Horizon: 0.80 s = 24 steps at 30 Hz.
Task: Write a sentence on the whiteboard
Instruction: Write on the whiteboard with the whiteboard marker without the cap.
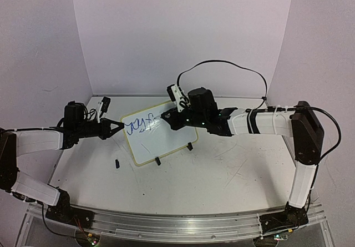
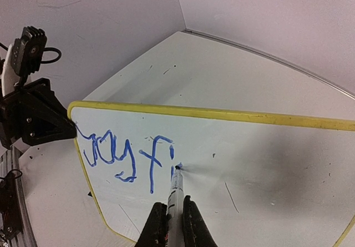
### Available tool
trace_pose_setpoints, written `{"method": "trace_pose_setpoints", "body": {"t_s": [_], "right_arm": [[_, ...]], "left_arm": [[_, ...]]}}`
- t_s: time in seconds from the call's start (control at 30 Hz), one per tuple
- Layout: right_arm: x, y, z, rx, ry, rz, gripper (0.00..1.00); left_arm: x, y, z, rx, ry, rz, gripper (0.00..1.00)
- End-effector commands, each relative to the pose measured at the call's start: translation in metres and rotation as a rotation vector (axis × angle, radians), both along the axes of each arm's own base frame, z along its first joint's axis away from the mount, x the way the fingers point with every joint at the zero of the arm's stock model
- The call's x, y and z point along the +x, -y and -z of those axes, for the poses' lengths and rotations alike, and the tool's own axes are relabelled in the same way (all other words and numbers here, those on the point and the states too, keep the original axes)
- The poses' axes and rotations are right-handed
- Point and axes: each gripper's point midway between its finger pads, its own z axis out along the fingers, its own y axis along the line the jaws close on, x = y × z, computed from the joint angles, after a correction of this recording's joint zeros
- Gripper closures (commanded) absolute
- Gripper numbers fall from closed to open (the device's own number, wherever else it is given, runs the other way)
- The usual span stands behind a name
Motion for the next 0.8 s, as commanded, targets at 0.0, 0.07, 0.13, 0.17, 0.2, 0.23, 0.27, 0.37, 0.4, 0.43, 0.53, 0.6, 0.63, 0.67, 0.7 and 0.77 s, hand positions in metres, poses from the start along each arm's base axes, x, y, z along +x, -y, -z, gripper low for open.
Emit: {"method": "trace_pose_setpoints", "body": {"t_s": [0.0,0.07,0.13,0.17,0.2,0.23,0.27,0.37,0.4,0.43,0.53,0.6,0.63,0.67,0.7,0.77], "right_arm": [[0.002,0.004,-0.008,0.011,0.017,0.014,1.0],[0.0,0.005,-0.006,0.01,0.009,0.013,1.0],[-0.002,0.006,-0.003,0.006,0.003,0.011,1.0],[-0.002,0.006,-0.002,0.006,0.001,0.013,1.0],[-0.003,0.007,-0.001,0.005,-0.004,0.011,1.0],[-0.004,0.007,0.0,0.006,-0.006,0.011,1.0],[-0.004,0.008,-0.001,0.007,-0.007,0.012,1.0],[-0.006,0.008,-0.002,0.008,-0.008,0.013,1.0],[-0.006,0.008,-0.002,0.011,-0.008,0.014,1.0],[-0.006,0.008,-0.002,0.011,-0.009,0.014,1.0],[-0.004,0.007,-0.002,0.012,-0.004,0.015,1.0],[-0.002,0.006,-0.004,0.012,0.003,0.017,1.0],[-0.001,0.006,-0.007,0.014,0.01,0.02,1.0],[0.0,0.006,-0.011,0.017,0.019,0.024,1.0],[0.001,0.005,-0.013,0.019,0.024,0.024,1.0],[0.003,0.003,-0.019,0.025,0.039,0.025,1.0]], "left_arm": [[0.007,0.0,-0.009,0.045,0.076,0.004,1.0],[0.007,0.0,-0.009,0.046,0.078,0.003,1.0],[0.007,0.0,-0.009,0.046,0.078,0.005,1.0],[0.007,0.0,-0.009,0.045,0.077,0.004,1.0],[0.007,0.0,-0.009,0.046,0.077,0.004,1.0],[0.006,0.0,-0.008,0.046,0.076,0.005,1.0],[0.006,0.0,-0.008,0.046,0.075,0.005,1.0],[0.007,0.0,-0.007,0.046,0.072,0.005,1.0],[0.007,0.0,-0.007,0.046,0.071,0.006,1.0],[0.007,0.001,-0.007,0.046,0.071,0.008,1.0],[0.006,0.001,-0.008,0.045,0.074,0.01,1.0],[0.006,0.001,-0.008,0.045,0.074,0.009,1.0],[0.006,0.001,-0.008,0.045,0.074,0.008,1.0],[0.006,0.001,-0.008,0.046,0.073,0.009,1.0],[0.006,0.001,-0.008,0.045,0.073,0.009,1.0],[0.006,0.001,-0.008,0.045,0.073,0.01,1.0]]}}
